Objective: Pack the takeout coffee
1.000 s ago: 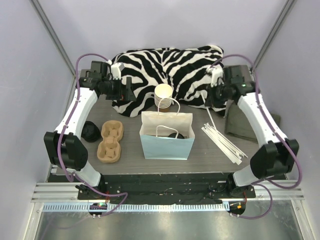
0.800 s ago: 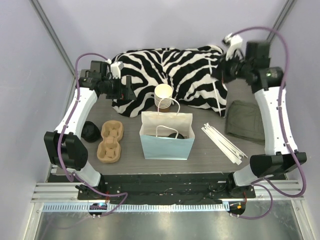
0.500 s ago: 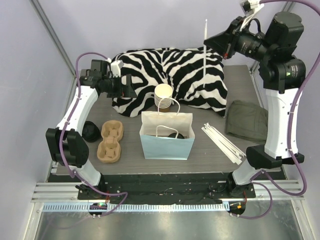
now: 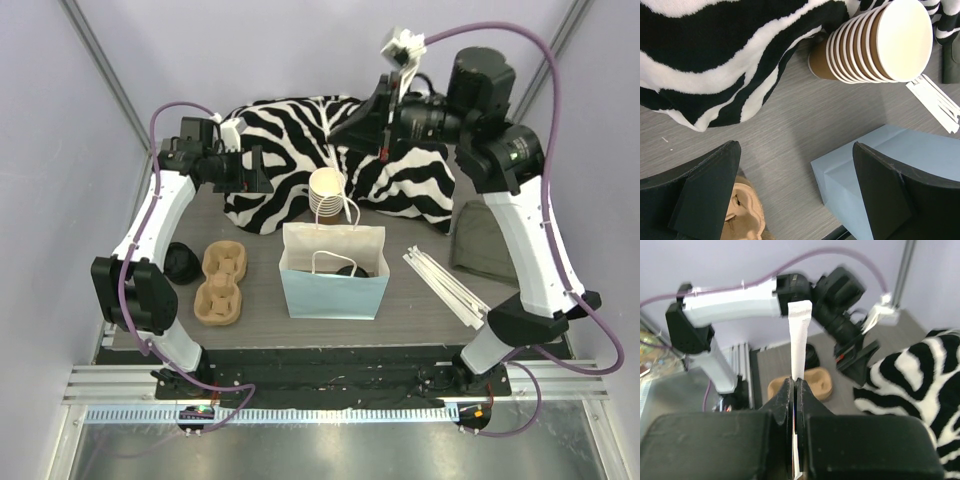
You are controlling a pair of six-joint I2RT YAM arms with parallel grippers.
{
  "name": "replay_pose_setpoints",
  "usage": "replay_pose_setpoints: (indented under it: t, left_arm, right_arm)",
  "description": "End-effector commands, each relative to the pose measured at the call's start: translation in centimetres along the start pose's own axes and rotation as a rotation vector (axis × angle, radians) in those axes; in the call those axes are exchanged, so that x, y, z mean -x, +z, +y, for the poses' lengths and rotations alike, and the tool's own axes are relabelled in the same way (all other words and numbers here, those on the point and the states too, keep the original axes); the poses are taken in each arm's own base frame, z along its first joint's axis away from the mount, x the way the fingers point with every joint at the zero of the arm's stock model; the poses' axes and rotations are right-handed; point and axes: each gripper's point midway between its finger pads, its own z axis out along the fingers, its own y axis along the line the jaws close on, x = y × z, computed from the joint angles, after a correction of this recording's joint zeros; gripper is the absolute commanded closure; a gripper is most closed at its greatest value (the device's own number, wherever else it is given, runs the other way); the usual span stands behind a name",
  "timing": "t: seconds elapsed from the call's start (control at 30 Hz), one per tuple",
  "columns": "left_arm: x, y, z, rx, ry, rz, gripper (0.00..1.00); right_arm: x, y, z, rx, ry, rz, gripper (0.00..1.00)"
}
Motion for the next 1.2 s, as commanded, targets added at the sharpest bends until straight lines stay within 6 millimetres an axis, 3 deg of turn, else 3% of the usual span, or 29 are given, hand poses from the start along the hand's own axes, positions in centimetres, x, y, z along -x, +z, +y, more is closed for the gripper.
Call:
replay_pose_setpoints:
  t: [0.0,0.2,0.4,1.17]
  left_arm:
    - [1.1,-1.3,-0.7,-0.018,0.015,-0.048,0.00]
    - [1.0,-1.6,-0.5,-0.011,0.021,-0.052,0.00]
    - [0.6,-2.1,-0.3,-0.003,0.023,-0.054,0.00]
    - [-0.4,-2.9,0.2,0.004,0.045,-0.051,0.00]
  right_arm:
    - [-3.4,0.5,2.4,0.059,-0.098,0.060,0.99]
    - [-8.6,1.5,1.2,0.042,-0.166,0.202,0.99]
    - [-12.1,1.6,0.8,0.053,-0.155,0.293,0.99]
    - [-21.2,0.3,2.3,0.095,-0.086,0.441,0.99]
